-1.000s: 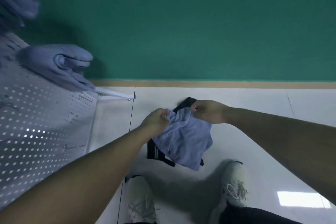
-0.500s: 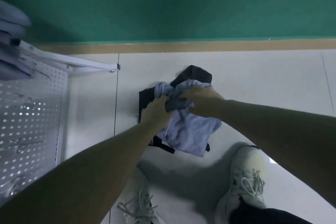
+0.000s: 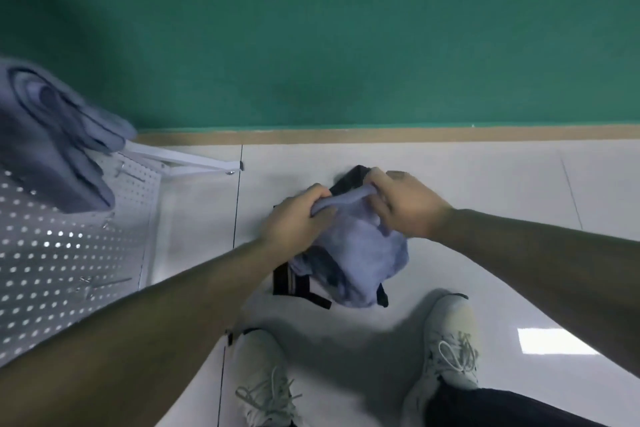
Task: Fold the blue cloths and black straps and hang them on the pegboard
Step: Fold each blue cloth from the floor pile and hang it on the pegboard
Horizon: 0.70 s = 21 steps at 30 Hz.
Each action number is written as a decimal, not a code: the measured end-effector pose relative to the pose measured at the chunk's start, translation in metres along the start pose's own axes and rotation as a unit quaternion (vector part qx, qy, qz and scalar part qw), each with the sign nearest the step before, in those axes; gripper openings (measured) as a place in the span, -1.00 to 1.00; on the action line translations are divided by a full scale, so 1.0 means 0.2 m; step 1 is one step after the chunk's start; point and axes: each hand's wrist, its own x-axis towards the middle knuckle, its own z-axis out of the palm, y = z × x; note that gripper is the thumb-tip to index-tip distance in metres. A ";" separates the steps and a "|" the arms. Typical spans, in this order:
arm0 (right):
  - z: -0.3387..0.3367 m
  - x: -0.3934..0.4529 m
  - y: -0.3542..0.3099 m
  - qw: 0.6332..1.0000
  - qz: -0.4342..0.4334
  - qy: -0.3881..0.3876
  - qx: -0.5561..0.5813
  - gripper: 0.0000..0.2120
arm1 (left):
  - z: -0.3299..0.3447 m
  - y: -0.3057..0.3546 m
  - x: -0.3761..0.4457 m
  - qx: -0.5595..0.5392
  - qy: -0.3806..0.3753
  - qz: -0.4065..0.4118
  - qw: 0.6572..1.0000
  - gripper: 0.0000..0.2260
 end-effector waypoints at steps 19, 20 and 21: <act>-0.81 -0.78 -0.66 0.994 -0.039 0.089 -0.040 -0.69 | -0.61 0.84 -0.78 -0.094 0.179 0.095 0.975 -0.78; -0.85 -0.83 -0.69 0.994 -0.039 0.087 -0.044 -0.67 | -0.64 0.90 -0.83 -0.088 0.193 0.100 0.972 -0.83; -0.89 -0.88 -0.72 0.995 -0.033 0.086 -0.049 -0.64 | -0.68 0.96 -0.88 -0.087 0.208 0.103 0.969 -0.86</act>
